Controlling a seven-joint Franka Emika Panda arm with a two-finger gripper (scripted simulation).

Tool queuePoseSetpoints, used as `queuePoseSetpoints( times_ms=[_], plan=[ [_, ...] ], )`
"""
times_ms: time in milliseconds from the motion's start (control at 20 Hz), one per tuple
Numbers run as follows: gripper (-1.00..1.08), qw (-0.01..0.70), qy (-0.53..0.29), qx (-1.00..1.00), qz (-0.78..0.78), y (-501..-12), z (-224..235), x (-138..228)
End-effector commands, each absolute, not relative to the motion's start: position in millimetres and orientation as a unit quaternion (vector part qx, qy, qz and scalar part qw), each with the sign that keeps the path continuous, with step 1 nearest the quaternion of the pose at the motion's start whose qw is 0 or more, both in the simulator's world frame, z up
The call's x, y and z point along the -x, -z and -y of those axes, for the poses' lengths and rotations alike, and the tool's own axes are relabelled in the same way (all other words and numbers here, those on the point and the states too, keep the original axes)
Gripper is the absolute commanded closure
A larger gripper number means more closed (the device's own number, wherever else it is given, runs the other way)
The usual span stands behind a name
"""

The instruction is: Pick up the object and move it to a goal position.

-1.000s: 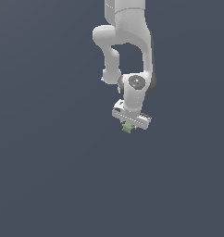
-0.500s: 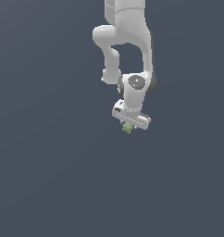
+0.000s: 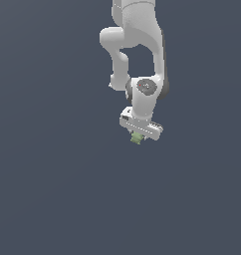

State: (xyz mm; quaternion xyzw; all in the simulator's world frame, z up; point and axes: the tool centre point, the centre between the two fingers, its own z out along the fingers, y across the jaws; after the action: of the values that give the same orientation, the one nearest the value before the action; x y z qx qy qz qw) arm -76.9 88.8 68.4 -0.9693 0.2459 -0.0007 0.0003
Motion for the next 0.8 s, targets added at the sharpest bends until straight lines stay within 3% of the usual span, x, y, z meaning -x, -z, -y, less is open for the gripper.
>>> queuePoseSetpoints(
  times_ms=[0, 750],
  plan=[
    [1.08, 0.0, 0.001, 0.969, -0.246, -79, -85, 68],
    [1.08, 0.0, 0.0, 0.969, -0.246, -147, -62, 4]
  ],
)
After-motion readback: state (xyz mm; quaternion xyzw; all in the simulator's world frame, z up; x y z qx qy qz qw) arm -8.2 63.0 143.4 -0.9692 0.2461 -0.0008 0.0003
